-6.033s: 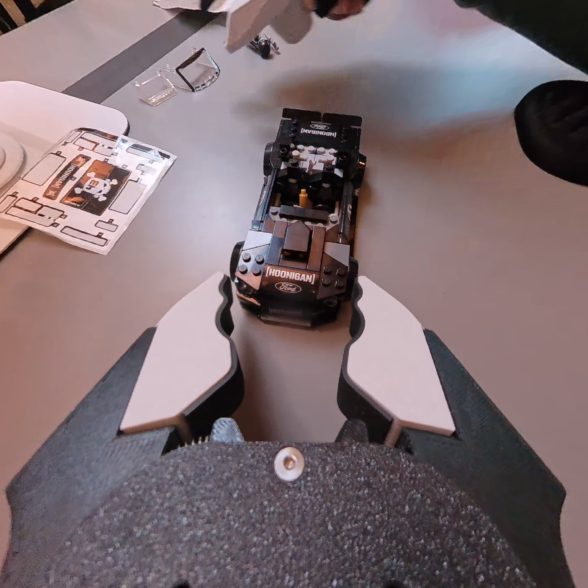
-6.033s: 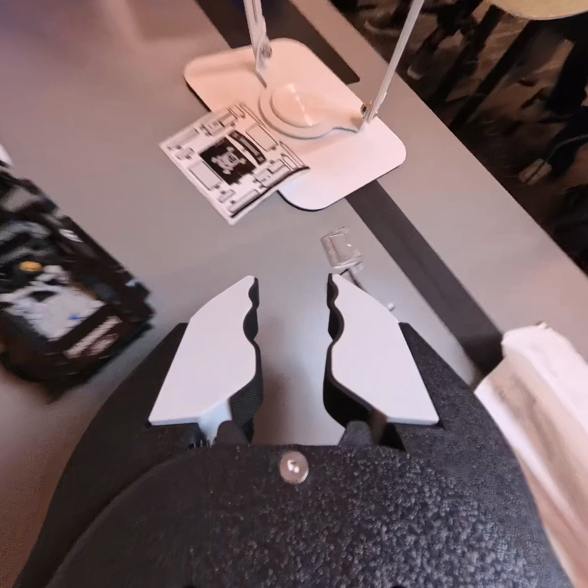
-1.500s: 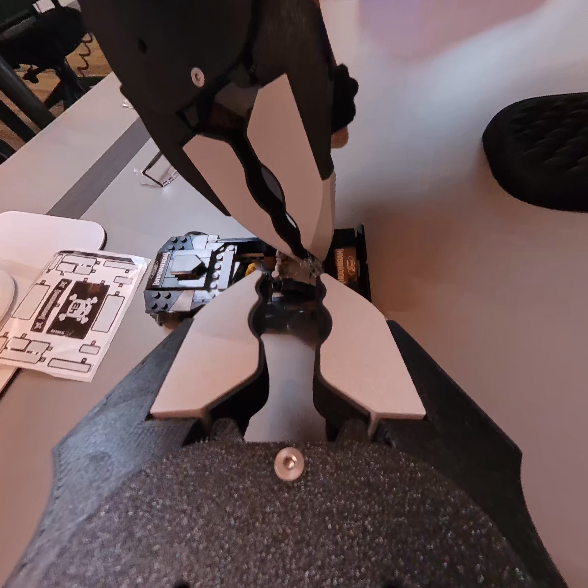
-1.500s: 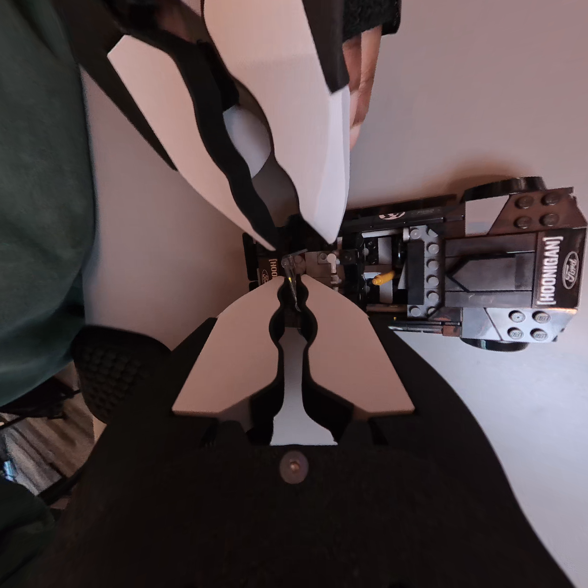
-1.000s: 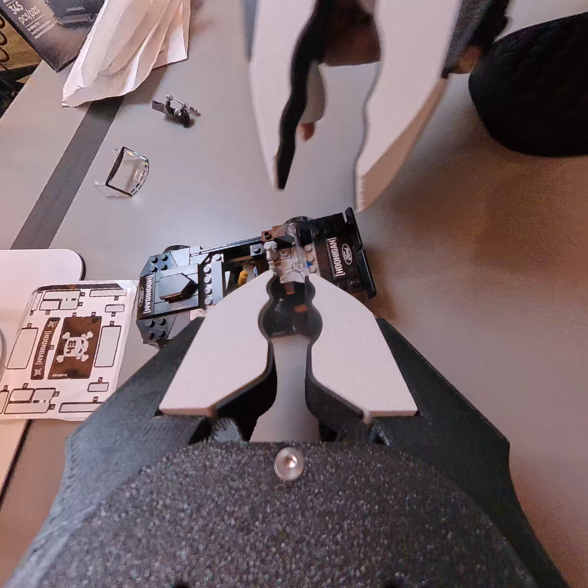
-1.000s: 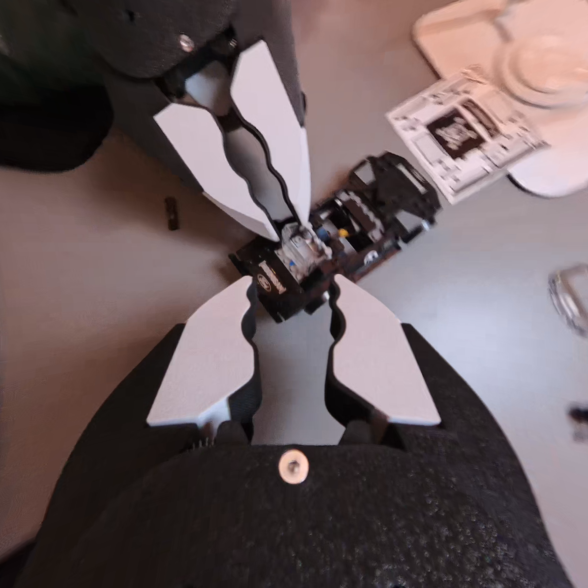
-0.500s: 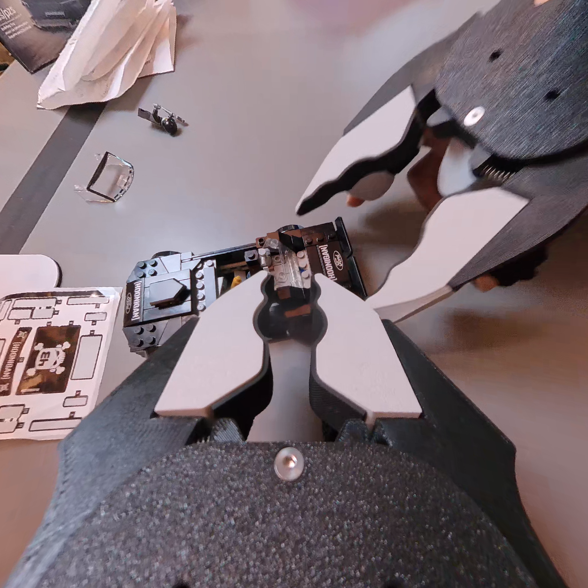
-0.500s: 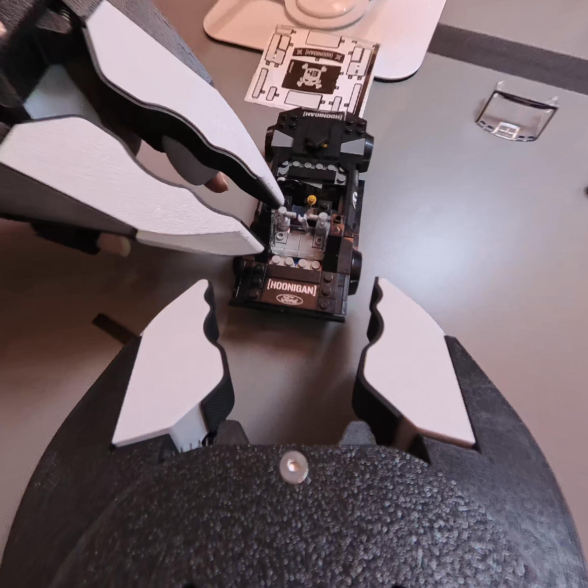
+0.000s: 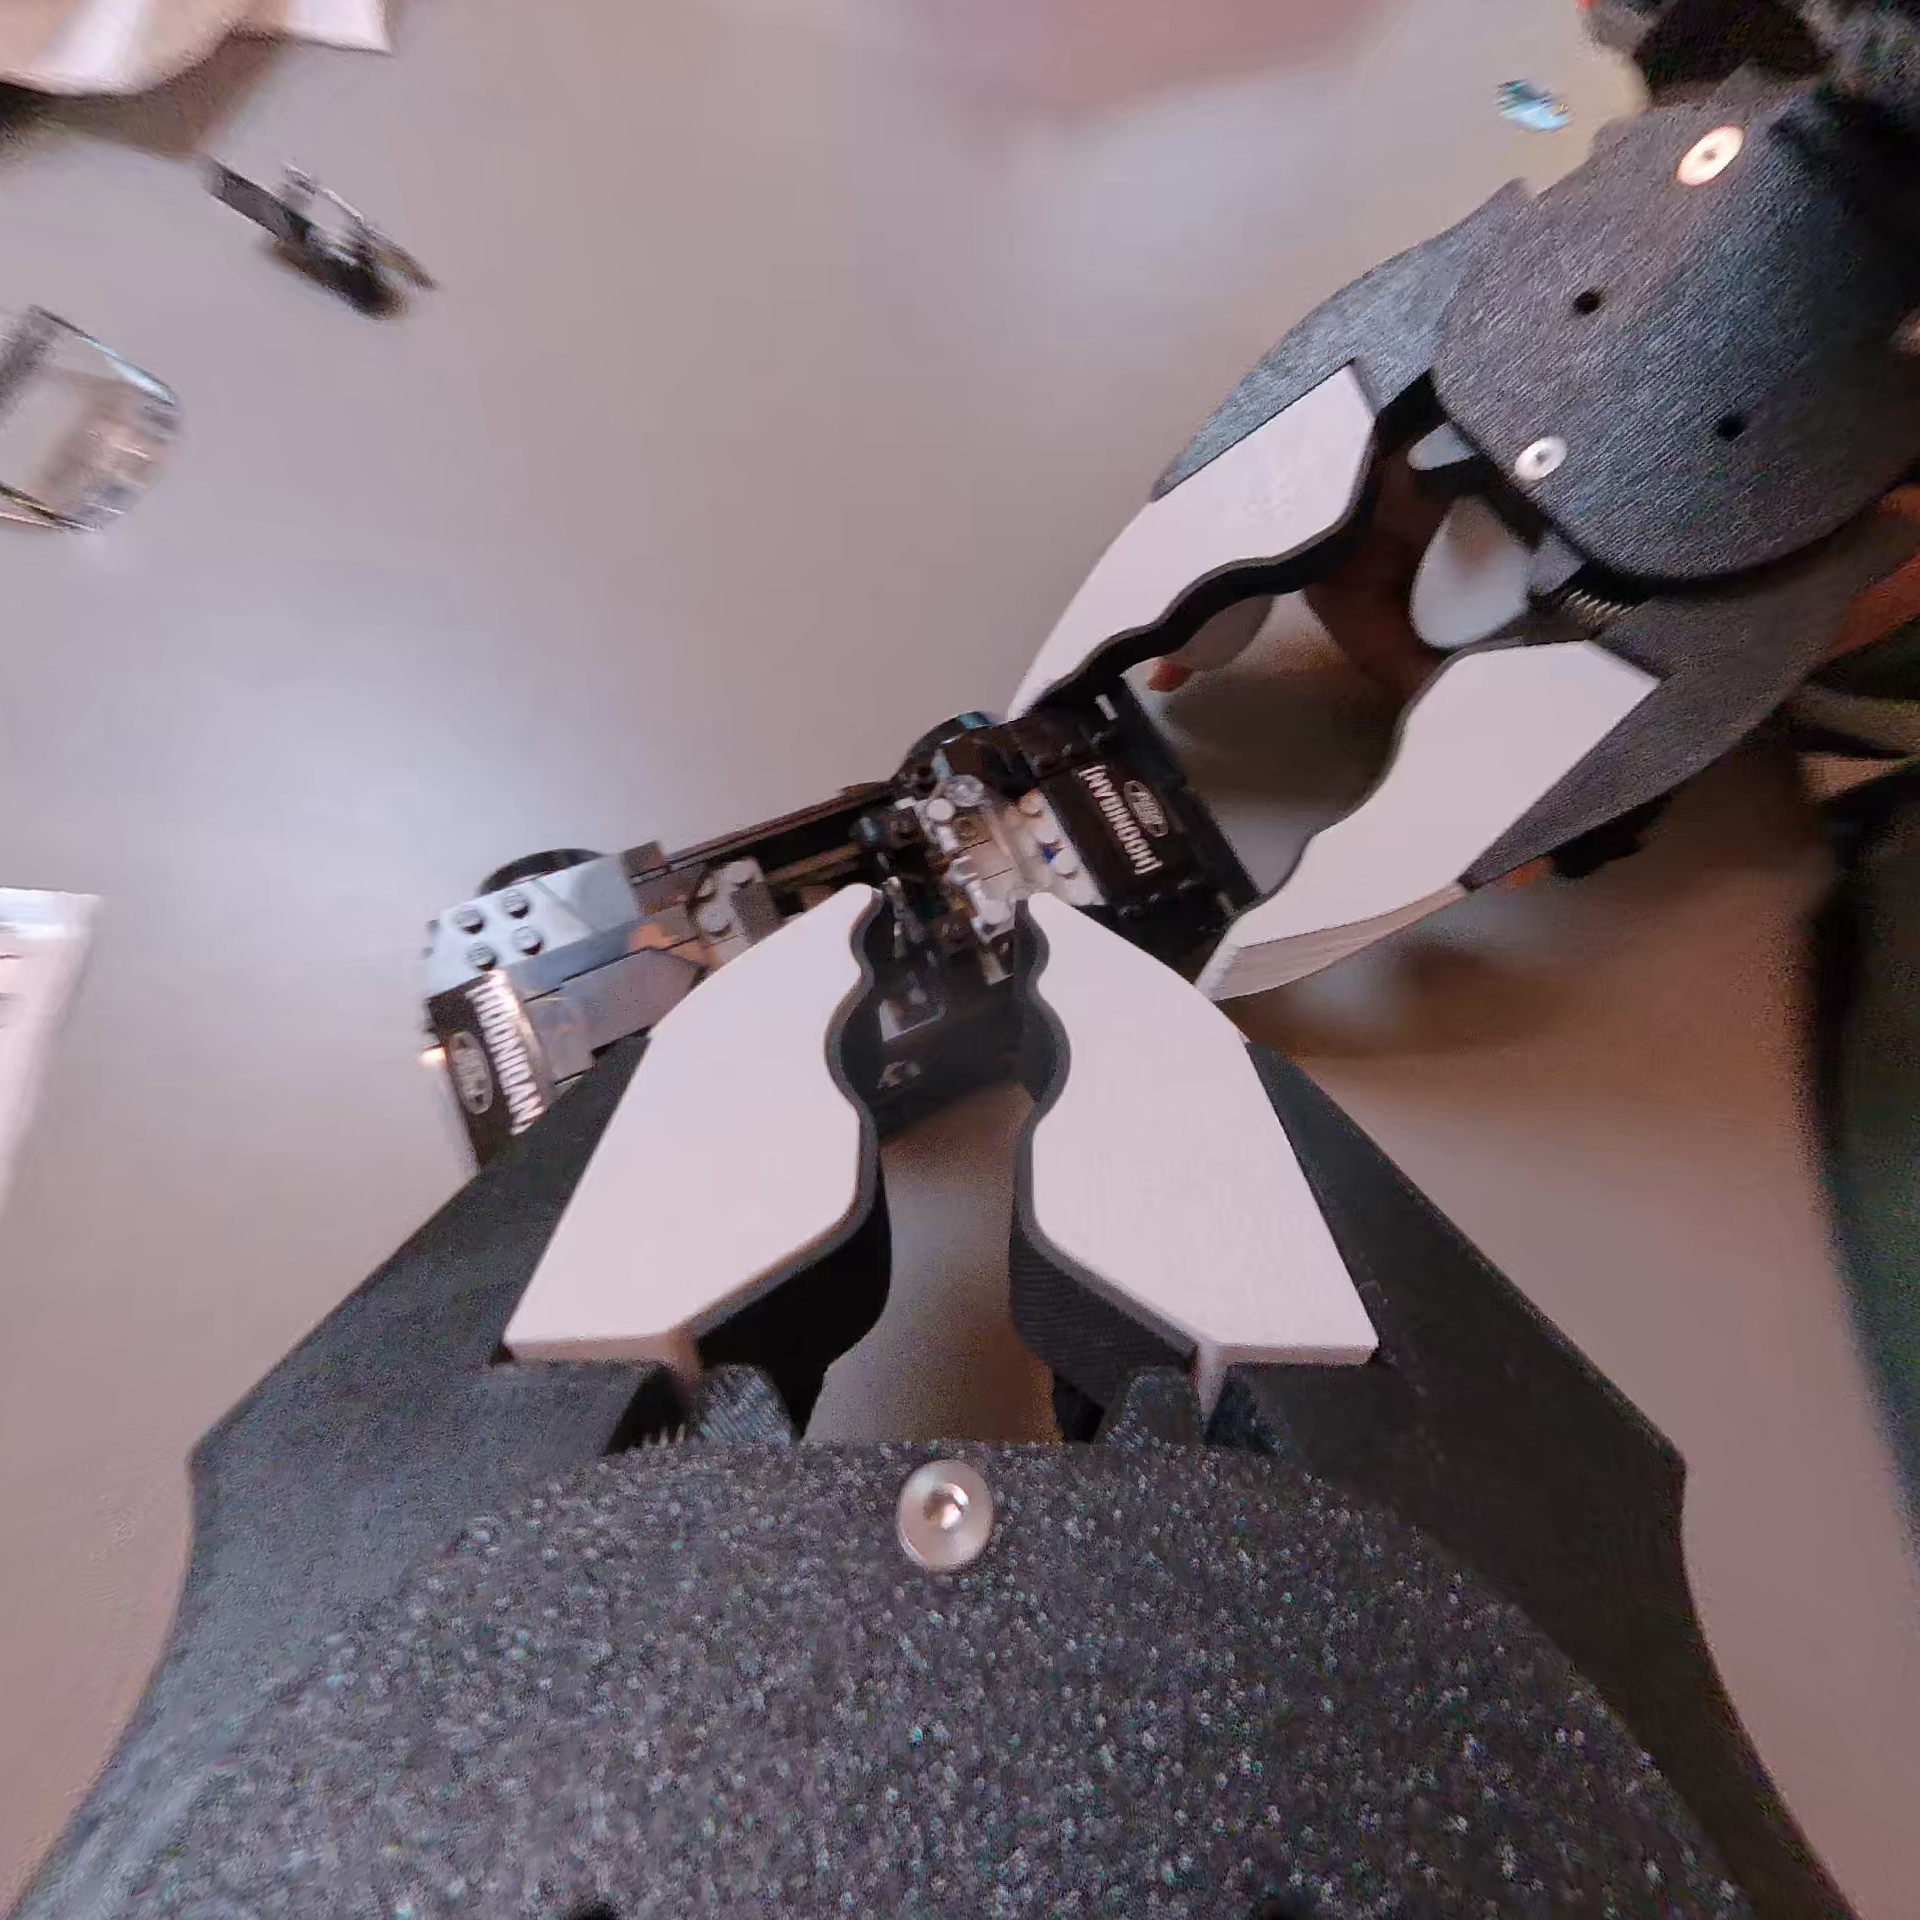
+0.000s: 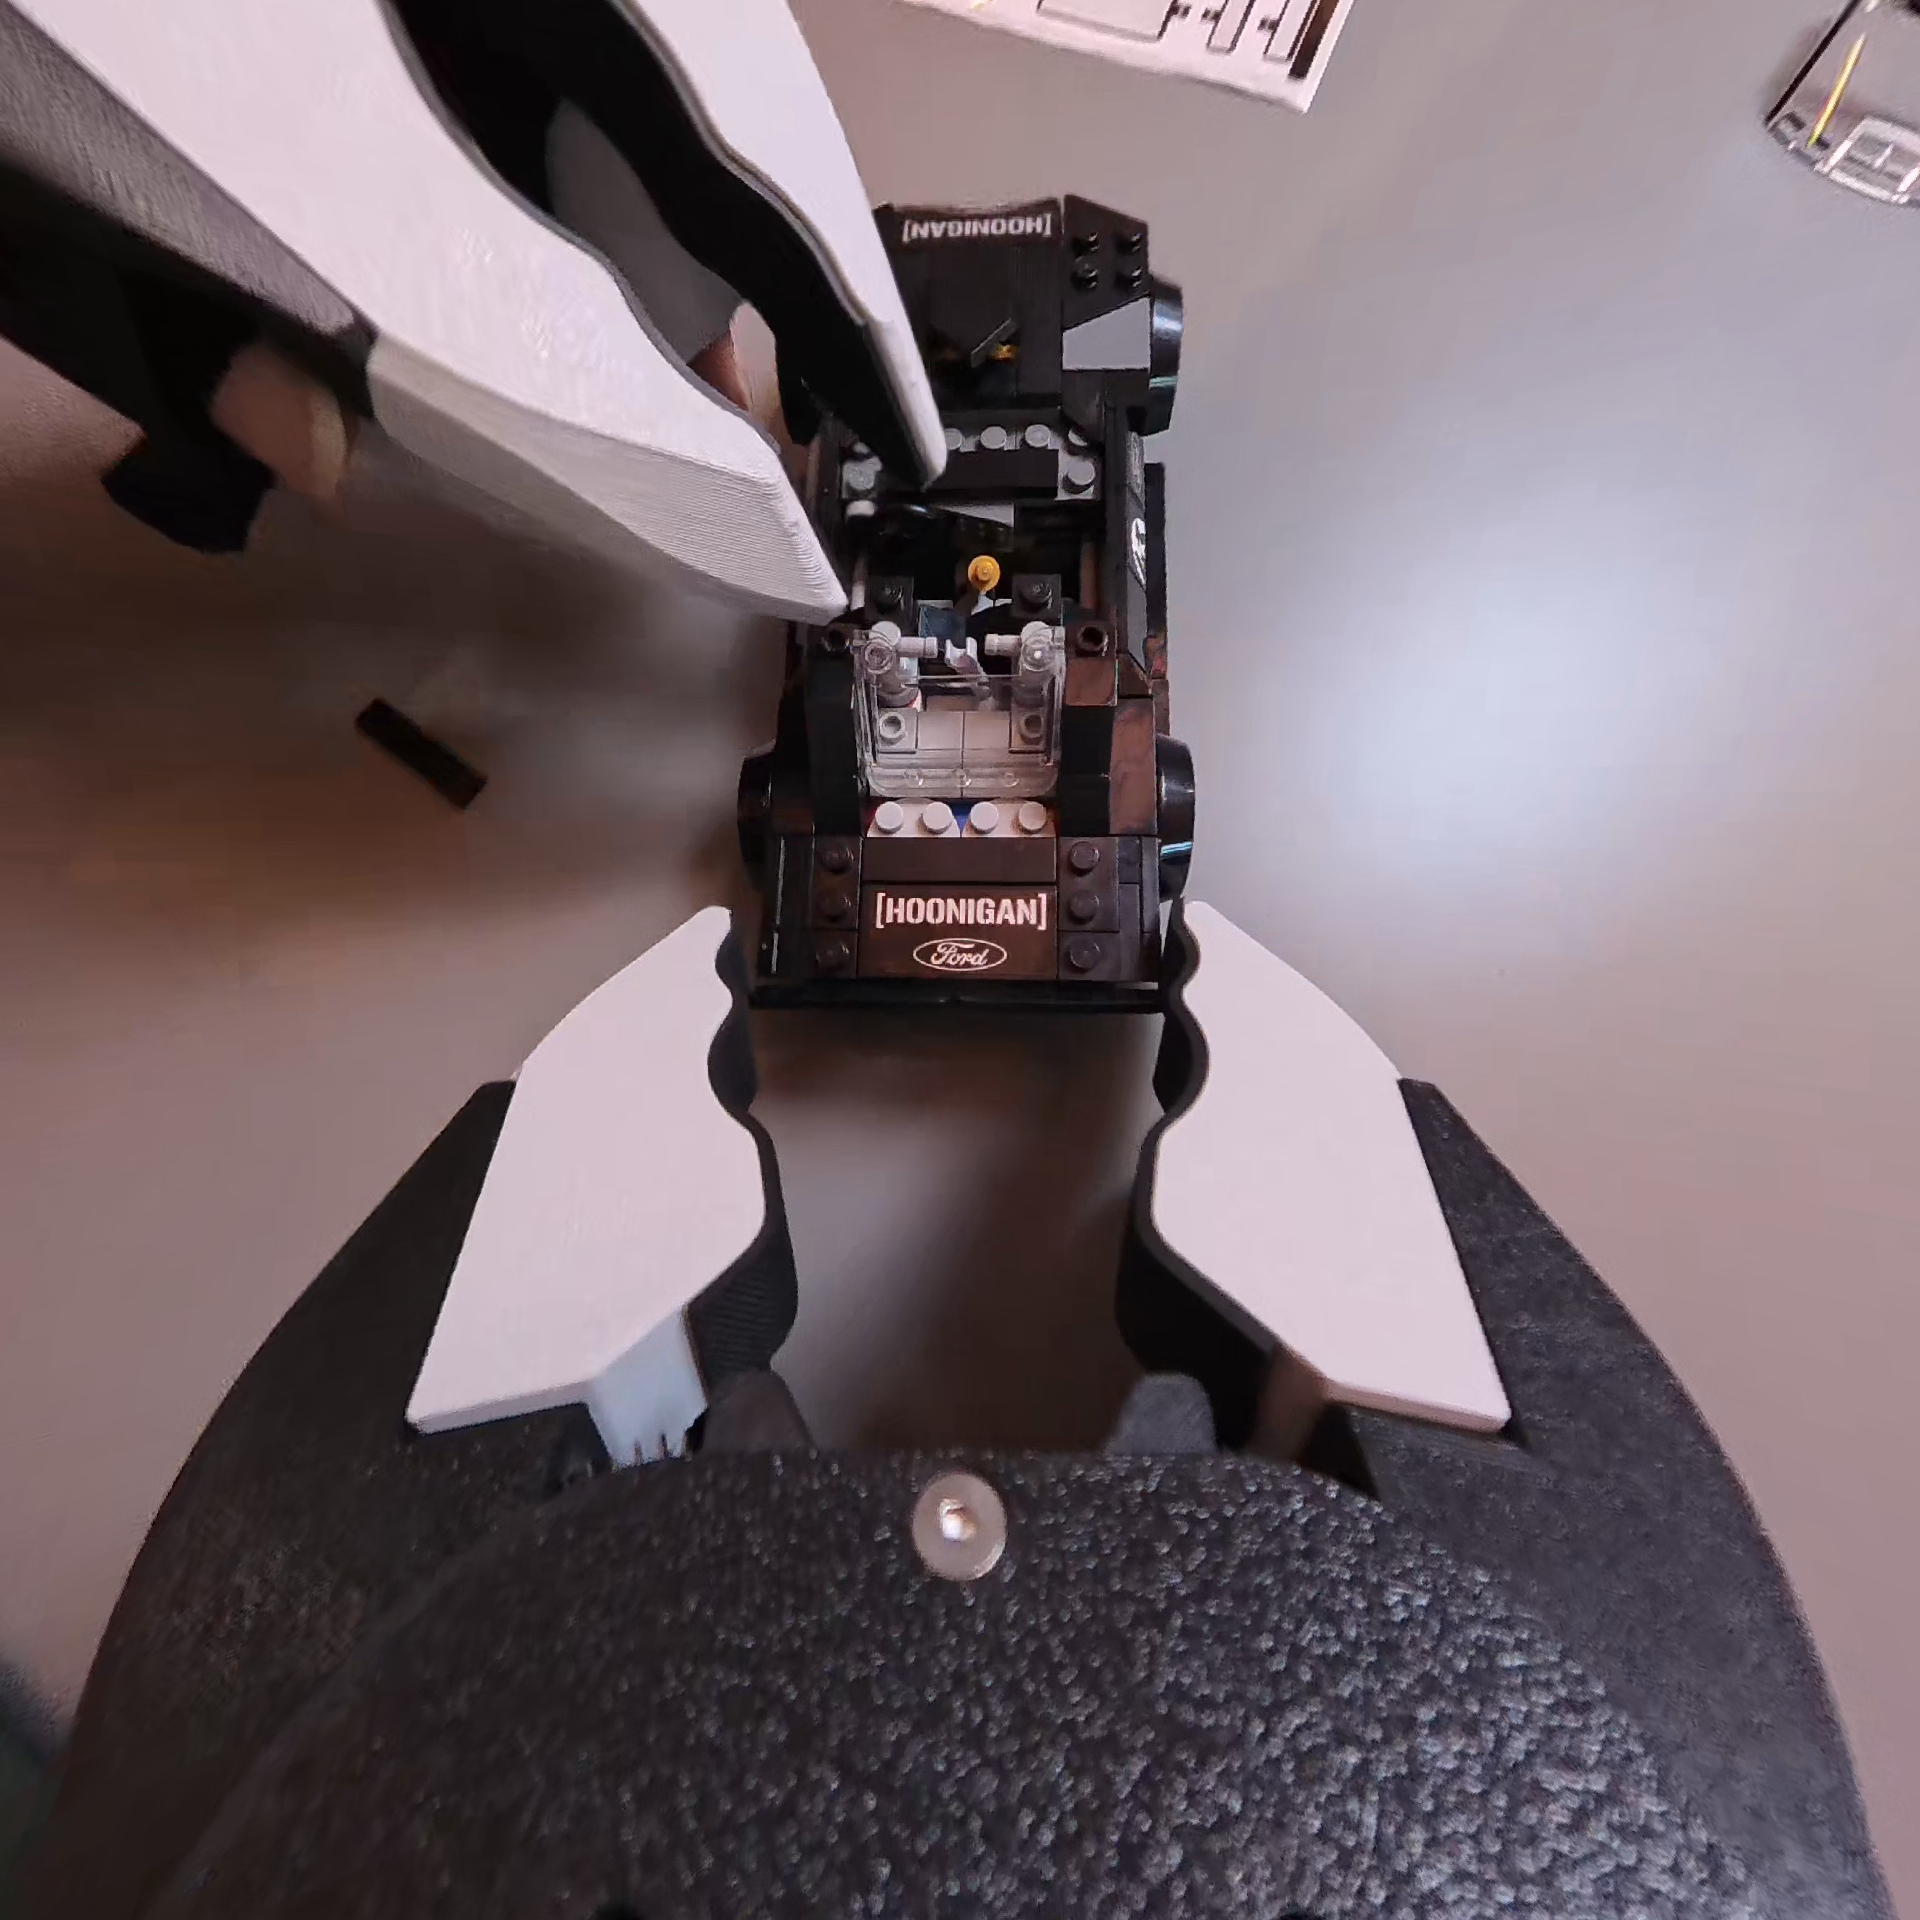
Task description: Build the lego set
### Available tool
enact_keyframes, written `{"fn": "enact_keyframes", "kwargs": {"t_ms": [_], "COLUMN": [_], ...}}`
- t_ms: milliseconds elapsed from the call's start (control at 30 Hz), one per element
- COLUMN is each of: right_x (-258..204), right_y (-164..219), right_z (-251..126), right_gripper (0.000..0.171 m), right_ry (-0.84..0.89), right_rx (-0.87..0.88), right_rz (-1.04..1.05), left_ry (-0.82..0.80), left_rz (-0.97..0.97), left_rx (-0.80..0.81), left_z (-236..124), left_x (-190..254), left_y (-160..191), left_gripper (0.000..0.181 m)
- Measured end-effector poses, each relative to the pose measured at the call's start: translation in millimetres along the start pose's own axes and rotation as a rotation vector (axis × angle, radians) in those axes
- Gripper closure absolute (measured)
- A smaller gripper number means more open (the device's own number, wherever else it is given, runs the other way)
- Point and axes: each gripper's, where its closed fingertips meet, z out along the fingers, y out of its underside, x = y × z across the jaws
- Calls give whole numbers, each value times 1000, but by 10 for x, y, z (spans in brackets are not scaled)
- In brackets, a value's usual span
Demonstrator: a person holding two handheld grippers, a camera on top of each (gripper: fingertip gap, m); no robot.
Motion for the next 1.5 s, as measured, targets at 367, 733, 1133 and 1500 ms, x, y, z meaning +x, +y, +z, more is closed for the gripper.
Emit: {"fn": "enact_keyframes", "kwargs": {"t_ms": [367, 733, 1133, 1500], "right_x": [-41, -55, -43, 128], "right_y": [20, 16, 47, -219], "right_z": [-159, -359, -517, -408], "right_gripper": [102, 103, 110, 146], "right_ry": [-40, -165, -318, -391], "right_rx": [79, 159, 110, 167], "right_rz": [70, 115, -39, -487], "left_ry": [138, 198, 258, 213], "left_rz": [-193, -365, -475, -457], "left_rx": [-293, -361, -367, -409], "left_z": [199, 295, 335, 352], "left_x": [320, 380, 430, 411], "left_y": [15, 7, -22, -19], "left_gripper": [164, 179, 179, 179]}}
